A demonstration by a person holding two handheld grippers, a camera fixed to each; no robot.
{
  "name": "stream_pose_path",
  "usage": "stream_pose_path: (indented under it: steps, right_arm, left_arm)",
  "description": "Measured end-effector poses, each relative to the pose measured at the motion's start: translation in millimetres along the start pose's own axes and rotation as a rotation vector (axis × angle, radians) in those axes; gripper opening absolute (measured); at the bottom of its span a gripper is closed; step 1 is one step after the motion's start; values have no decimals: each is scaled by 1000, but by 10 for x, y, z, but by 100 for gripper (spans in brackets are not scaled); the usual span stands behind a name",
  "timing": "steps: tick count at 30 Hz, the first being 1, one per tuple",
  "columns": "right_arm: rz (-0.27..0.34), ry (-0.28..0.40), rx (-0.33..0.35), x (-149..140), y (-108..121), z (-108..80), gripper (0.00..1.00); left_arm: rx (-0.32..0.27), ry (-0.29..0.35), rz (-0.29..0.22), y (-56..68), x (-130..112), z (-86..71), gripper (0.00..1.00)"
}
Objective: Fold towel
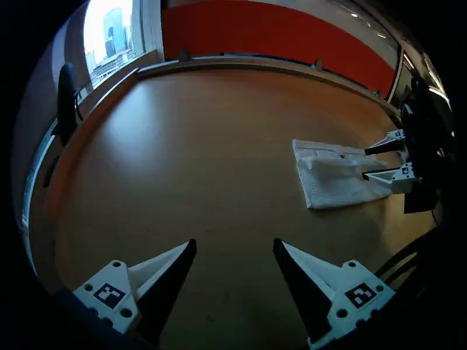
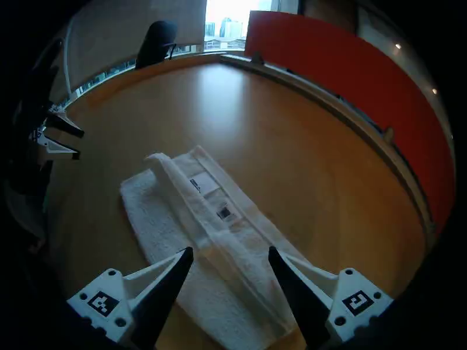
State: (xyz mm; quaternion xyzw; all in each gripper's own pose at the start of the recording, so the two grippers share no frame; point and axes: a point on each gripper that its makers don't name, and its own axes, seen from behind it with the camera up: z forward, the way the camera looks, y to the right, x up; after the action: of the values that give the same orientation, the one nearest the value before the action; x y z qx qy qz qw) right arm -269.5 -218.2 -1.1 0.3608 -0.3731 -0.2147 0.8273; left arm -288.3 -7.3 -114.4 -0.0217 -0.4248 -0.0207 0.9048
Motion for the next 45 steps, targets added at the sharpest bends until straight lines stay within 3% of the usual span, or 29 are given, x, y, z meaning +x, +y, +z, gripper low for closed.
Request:
stream_pose_path:
  steps: [17, 45]
  right_arm:
    - [-26, -26, -5, -31, 71, 132, 100]
    - [-47, -10, -69, 253, 507, 188, 100]
  left_arm:
    - [5, -3, -16, -31, -50, -44, 98]
    - [20, 0, -38, -102, -82, -110, 98]
